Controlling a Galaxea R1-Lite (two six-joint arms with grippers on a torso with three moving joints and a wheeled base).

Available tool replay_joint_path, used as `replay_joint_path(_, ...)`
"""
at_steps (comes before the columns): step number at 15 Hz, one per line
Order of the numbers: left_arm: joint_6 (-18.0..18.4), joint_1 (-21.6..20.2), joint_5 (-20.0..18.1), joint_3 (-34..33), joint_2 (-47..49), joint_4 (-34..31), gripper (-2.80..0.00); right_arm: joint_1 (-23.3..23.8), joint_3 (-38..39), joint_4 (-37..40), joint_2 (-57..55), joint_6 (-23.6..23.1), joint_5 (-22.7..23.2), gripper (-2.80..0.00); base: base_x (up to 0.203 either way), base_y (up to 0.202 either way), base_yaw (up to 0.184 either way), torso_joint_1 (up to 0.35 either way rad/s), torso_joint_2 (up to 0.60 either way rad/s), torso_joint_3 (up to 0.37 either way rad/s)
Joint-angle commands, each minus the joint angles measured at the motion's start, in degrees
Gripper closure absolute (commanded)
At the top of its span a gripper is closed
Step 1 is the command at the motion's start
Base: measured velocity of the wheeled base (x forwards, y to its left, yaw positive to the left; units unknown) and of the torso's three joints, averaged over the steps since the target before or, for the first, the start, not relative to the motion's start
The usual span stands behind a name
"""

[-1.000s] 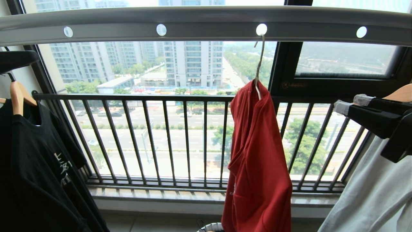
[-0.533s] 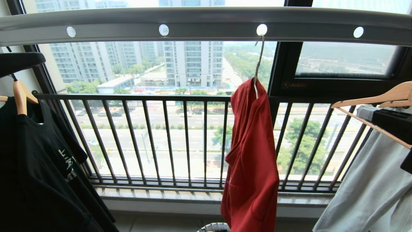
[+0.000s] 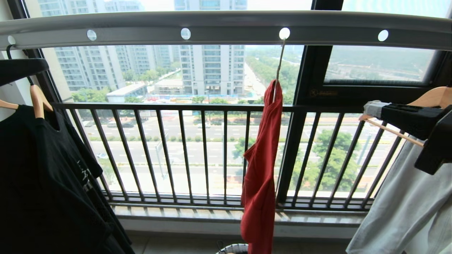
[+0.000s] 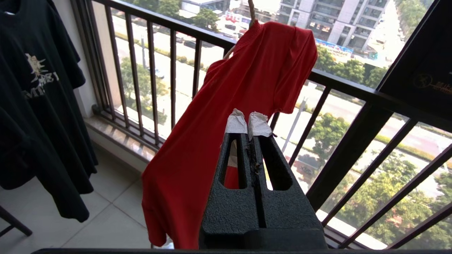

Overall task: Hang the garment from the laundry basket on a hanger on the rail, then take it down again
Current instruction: Take the clothes off the clothes rack

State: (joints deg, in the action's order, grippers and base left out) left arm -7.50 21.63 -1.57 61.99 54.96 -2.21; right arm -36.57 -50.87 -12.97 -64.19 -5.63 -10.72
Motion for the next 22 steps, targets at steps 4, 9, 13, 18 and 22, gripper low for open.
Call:
replay_joint_path(4,0.03,-0.01,-0.01,0.06,-0.29,0.02,0.00,-2.02,-9.44,0.48,-8.83,-2.43,-0.08,0.00,0.000,0.000,0.000,0.000,0.00,0.000)
replay_joint_path(9,0.11,-0.01,-0.01,0.06,-1.05,0.08,0.00,-6.77,-13.62,0.67,-13.08,-3.86,-3.12,0.00,0.000,0.000,0.000,0.000,0.00,0.000)
replay_joint_path(13,0.29,-0.01,0.08,0.06,-1.17,0.10,0.00,-7.02,-15.48,0.41,-16.28,-5.23,-6.80,0.00,0.000,0.000,0.000,0.000,0.00,0.000)
replay_joint_path(18,0.29,-0.01,0.07,0.06,-1.08,0.10,0.00,-7.02,-17.83,0.14,-21.01,-5.89,-9.57,0.00,0.000,0.000,0.000,0.000,0.00,0.000)
replay_joint_path(22,0.29,-0.01,0.08,0.06,-1.17,0.19,0.00,-7.02,-22.13,0.20,-24.18,-5.89,-13.34,0.00,0.000,0.000,0.000,0.000,0.00,0.000)
